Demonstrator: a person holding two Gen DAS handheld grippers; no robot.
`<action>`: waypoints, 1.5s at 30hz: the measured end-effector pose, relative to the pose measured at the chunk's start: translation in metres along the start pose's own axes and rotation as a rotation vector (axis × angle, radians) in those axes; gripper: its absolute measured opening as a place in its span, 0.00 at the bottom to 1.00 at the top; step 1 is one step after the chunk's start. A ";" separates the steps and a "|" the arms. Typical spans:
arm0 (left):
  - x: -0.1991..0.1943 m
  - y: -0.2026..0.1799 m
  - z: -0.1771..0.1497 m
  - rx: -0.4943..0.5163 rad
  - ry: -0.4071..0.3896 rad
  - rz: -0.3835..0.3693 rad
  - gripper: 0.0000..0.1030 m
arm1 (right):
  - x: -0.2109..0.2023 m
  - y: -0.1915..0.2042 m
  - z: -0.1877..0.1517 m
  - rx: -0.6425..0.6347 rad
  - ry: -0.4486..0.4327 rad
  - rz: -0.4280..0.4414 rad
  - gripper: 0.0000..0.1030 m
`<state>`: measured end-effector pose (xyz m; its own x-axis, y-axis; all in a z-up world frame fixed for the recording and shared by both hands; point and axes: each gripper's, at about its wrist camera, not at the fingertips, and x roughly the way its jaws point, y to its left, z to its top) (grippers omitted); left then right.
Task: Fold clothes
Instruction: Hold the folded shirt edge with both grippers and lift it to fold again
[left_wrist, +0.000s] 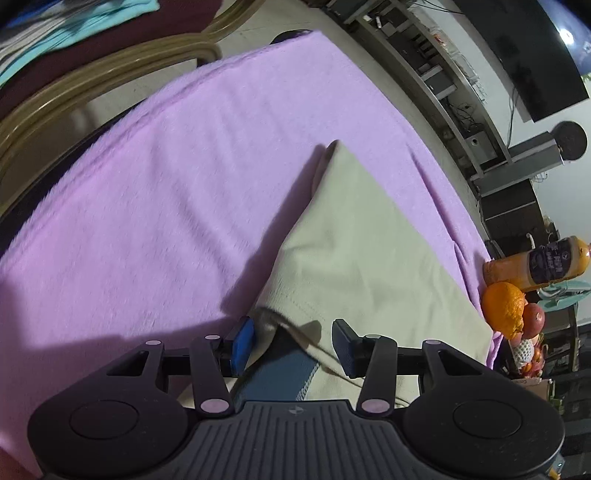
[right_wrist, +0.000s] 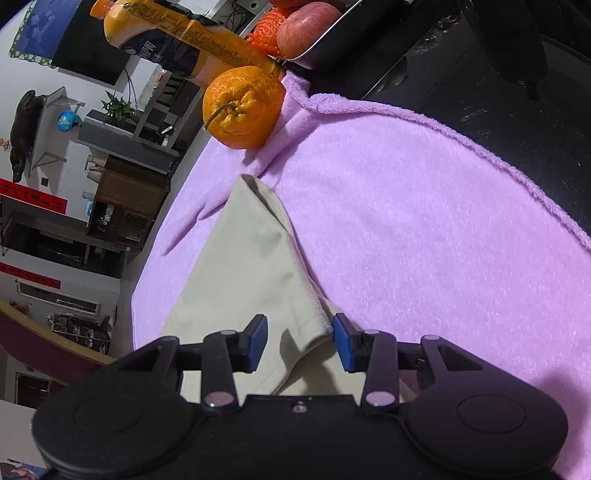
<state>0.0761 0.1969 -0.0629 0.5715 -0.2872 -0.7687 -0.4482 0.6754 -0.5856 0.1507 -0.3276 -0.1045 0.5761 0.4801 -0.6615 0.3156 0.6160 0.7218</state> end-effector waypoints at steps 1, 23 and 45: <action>-0.003 0.001 -0.001 -0.002 -0.001 -0.011 0.44 | 0.000 0.000 0.000 0.002 0.002 0.000 0.38; 0.013 0.000 0.006 -0.005 -0.044 0.029 0.43 | 0.002 0.001 -0.002 -0.002 0.010 -0.009 0.38; 0.017 0.000 0.007 -0.001 -0.060 -0.016 0.18 | -0.006 -0.007 0.000 0.062 -0.029 0.035 0.37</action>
<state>0.0908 0.1967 -0.0737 0.6187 -0.2569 -0.7425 -0.4392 0.6706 -0.5979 0.1455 -0.3347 -0.1057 0.6088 0.4816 -0.6304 0.3408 0.5588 0.7560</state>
